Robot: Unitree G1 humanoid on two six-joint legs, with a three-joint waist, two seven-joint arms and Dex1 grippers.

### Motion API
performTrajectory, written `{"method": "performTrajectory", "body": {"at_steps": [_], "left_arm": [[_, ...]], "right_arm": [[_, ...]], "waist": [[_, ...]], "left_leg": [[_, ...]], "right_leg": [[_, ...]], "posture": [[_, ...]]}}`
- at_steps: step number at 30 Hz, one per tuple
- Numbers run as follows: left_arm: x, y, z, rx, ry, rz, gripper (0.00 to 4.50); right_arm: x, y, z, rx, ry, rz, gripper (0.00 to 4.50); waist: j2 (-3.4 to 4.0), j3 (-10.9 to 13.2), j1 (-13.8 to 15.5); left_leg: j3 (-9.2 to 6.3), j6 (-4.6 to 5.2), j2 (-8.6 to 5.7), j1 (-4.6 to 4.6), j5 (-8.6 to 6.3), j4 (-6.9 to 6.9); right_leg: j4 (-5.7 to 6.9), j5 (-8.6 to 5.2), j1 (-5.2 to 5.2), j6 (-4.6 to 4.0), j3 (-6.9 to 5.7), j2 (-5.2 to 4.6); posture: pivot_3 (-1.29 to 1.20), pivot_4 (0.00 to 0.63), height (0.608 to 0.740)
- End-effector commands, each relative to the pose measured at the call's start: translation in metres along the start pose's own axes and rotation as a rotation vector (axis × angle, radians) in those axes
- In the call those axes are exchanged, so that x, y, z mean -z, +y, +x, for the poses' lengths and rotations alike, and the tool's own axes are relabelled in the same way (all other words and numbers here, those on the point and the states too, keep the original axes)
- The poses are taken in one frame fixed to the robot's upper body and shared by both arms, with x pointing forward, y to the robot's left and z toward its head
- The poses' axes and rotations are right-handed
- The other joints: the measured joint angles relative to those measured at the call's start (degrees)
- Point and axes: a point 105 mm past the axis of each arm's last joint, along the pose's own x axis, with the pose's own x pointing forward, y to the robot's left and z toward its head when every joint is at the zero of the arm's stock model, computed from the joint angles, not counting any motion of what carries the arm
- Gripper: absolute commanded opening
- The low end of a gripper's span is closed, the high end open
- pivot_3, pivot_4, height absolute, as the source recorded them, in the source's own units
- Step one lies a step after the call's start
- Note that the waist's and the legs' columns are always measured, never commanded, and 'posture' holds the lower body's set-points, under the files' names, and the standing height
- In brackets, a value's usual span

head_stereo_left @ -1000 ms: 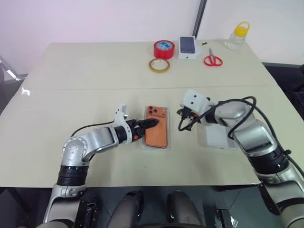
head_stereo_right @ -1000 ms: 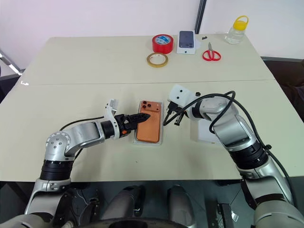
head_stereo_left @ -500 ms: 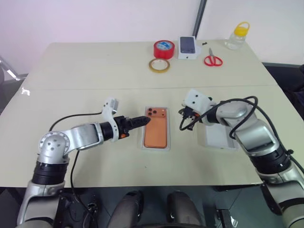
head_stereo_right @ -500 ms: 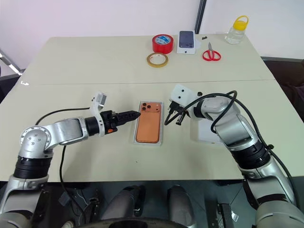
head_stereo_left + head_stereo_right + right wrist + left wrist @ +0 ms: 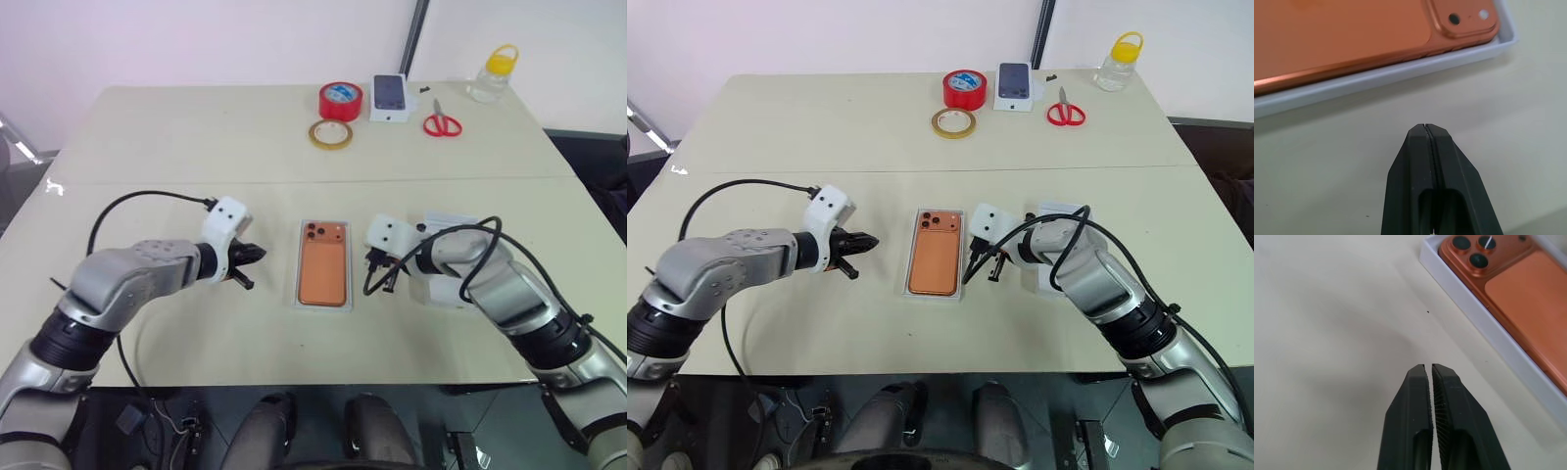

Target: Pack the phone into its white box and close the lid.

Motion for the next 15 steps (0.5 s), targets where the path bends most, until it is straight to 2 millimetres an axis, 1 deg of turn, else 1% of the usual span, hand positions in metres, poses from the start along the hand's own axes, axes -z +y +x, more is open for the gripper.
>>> {"method": "performTrajectory", "body": {"at_steps": [1, 5, 8, 9, 12, 15], "left_arm": [[-0.01, -0.008, 0.009, 0.063, -0.018, 0.099, 0.12], [-0.016, -0.026, 0.02, 0.176, -0.012, 0.16, 0.12], [-0.024, -0.043, 0.028, 0.26, -0.019, 0.159, 0.12], [-0.026, -0.046, 0.03, 0.272, -0.018, 0.16, 0.12], [-0.033, -0.071, 0.041, 0.373, -0.017, 0.21, 0.12], [-0.037, -0.096, 0.051, 0.466, -0.008, 0.263, 0.12]], "right_arm": [[-0.015, 0.006, 0.0, -0.004, -0.036, -0.043, 0.0], [-0.021, 0.014, 0.002, -0.027, -0.052, -0.059, 0.0], [-0.025, 0.018, 0.002, -0.033, -0.06, -0.063, 0.0], [-0.026, 0.018, 0.001, -0.034, -0.061, -0.064, 0.0], [-0.026, 0.021, -0.003, -0.039, -0.063, -0.065, 0.0], [-0.019, 0.019, -0.011, -0.026, -0.042, -0.053, 0.0]], "waist": [[-0.01, 0.01, -0.18], [-0.03, 0.02, -0.38], [-0.03, 0.02, -0.17], [-0.05, 0.03, -0.09], [-0.06, 0.04, 0.01], [-0.06, 0.03, 0.82]], "left_leg": [[0.0, 0.0, 0.0, 0.0, 0.0, 0.0], [-0.01, 0.02, 0.02, -0.01, -0.01, -0.01], [-0.03, 0.03, 0.02, -0.01, -0.01, 0.03], [-0.03, 0.03, 0.01, -0.01, -0.01, 0.05], [-0.06, 0.05, -0.01, -0.02, -0.01, 0.08], [-0.09, 0.07, -0.03, -0.02, -0.02, 0.1]], "right_leg": [[0.0, 0.0, 0.01, 0.0, 0.0, 0.0], [-0.02, 0.0, -0.03, 0.01, 0.0, 0.02], [0.01, 0.0, -0.02, 0.01, -0.01, 0.02], [0.01, 0.01, 0.0, 0.01, -0.01, 0.02], [0.0, 0.01, 0.04, 0.02, -0.04, 0.0], [-0.04, 0.01, 0.09, 0.03, -0.08, 0.0]], "posture": [[0.0, 0.15, 0.74], [0.0, 0.15, 0.74], [0.0, 0.15, 0.74], [0.0, 0.15, 0.74], [0.0, 0.15, 0.74], [0.0, 0.15, 0.74]]}}
